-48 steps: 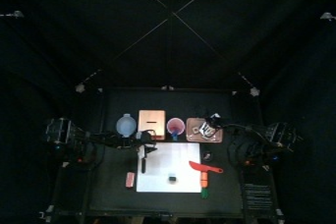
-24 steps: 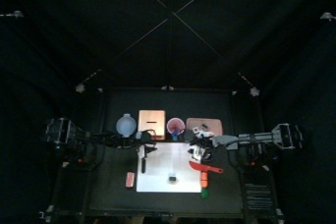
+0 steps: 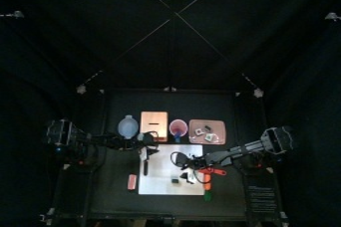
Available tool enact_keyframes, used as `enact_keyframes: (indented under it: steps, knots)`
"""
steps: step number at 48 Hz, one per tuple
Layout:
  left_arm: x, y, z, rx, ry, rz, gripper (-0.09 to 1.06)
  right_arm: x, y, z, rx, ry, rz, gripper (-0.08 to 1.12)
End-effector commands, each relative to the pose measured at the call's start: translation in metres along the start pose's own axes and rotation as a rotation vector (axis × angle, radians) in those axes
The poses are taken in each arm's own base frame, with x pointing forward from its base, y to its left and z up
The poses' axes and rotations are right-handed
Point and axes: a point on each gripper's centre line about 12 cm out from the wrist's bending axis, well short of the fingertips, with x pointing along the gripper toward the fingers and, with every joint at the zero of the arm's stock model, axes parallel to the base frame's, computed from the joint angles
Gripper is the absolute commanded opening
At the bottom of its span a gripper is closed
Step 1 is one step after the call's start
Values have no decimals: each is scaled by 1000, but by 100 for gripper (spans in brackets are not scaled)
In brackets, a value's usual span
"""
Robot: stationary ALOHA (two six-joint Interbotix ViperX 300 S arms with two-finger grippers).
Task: Place sushi on board then cut the sushi with the knife then place the pieces on the plate
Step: Place the 4 sushi pieces on the plate
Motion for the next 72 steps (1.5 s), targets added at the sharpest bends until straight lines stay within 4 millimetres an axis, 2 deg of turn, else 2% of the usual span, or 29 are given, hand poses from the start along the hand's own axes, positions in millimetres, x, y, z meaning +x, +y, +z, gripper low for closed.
enact_keyframes:
  steps: [1, 9, 32, 40, 52, 63, 72]
  knots:
    - [-1, -1, 12, -2, -35, -3, 74, 3, 12, 14, -2, -38, 27, 82]
    - [-1, -2, 10, 0, -32, -5, 74, 19, 17, 20, -12, -25, 23, 82]
    - [-2, -2, 7, 5, -22, -5, 74, 59, 29, 21, -28, 27, 15, 82]
    - [-2, -1, 5, 4, -20, -3, 74, 68, 31, 15, -37, 63, 5, 82]
    - [-2, -1, 5, 4, -18, -3, 74, 76, 23, 3, -54, 120, -30, 77]
    - [-2, 0, 5, 3, -17, -2, 74, 65, 19, 5, -57, 110, -34, 60]
    - [-2, 0, 6, 1, -20, -2, 74, 19, -8, 11, -7, 94, -70, 61]
